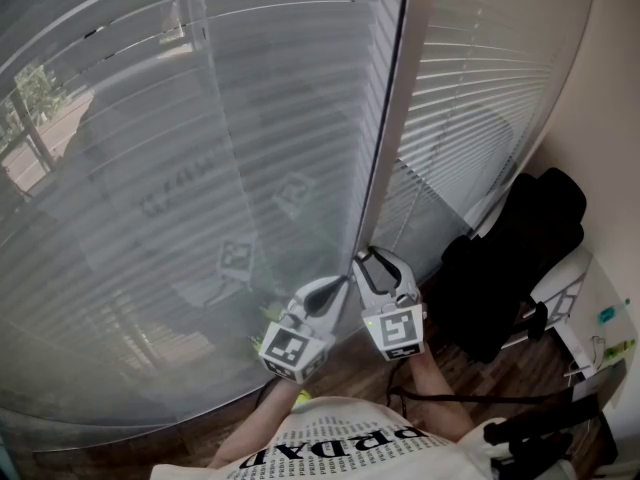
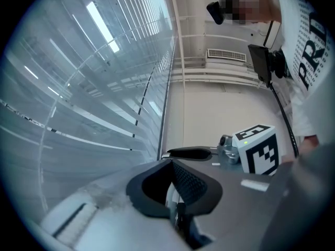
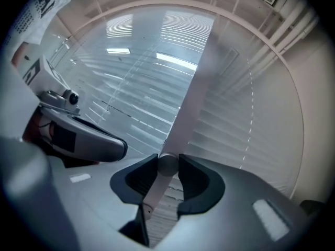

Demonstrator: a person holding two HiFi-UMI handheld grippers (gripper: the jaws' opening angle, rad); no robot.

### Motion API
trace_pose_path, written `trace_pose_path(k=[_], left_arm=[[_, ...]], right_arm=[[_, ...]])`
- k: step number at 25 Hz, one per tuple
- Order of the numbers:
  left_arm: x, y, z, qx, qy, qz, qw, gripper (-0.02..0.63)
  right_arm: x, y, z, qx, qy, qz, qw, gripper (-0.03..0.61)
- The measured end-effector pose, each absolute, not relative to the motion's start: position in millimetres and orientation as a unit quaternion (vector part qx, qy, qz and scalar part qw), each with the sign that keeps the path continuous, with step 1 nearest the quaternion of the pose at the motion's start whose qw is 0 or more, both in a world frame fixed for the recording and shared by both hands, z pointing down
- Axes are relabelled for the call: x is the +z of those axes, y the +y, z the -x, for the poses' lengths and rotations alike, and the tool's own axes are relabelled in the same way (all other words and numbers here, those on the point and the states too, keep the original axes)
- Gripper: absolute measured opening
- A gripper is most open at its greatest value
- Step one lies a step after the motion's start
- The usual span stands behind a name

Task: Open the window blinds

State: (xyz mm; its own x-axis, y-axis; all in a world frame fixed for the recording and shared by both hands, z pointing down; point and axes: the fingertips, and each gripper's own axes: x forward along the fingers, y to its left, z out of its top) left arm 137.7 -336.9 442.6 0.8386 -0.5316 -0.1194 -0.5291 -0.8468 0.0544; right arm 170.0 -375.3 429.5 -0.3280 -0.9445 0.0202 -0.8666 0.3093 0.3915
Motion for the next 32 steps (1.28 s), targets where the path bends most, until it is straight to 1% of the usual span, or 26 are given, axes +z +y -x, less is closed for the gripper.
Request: trace_pose_path(k=[3, 8, 14, 21, 24, 28, 32], left_arm=[[442.3, -336.7, -137.6, -0.065, -0.276, -0.959, 0.009, -0.006], [441.9, -336.6, -137.1, -0.065, -0.276, -0.959, 0.010, -0.006], [441.8, -336.8, -136.4, -0.064, -0.276, -0.959, 0.011, -0.006], [441.3, -336.8, -135.9, -0.067, -0.274, -0.959, 0.012, -0.006], [441.4, -336.1, -134.7, -0.068, -0.273, -0.960, 0.013, -0.006], [443.0, -336.0, -133.2, -0.065, -0.271, -0.960, 0.013, -0.006], [443.0, -336.0, -132.6, -0.065, -0.269, -0.961, 0.013, -0.006]], right_arm=[[430.0, -375.5, -171.1, -0.134, -0.803, -0.570, 0.110, 0.133], [431.4, -377.2, -176.5, -0.068, -0.811, -0.578, 0.056, 0.133], [432.1, -378.5, -179.9, -0.004, -0.813, -0.582, 0.012, 0.133], [432.3, -379.0, -180.0, -0.012, -0.812, -0.584, 0.010, 0.134], [432.4, -378.0, -179.4, -0.040, -0.807, -0.589, 0.034, 0.135], [426.9, -372.4, -174.2, -0.130, -0.797, -0.579, 0.115, 0.138], [426.3, -371.2, -169.6, -0.216, -0.775, -0.559, 0.201, 0.160]])
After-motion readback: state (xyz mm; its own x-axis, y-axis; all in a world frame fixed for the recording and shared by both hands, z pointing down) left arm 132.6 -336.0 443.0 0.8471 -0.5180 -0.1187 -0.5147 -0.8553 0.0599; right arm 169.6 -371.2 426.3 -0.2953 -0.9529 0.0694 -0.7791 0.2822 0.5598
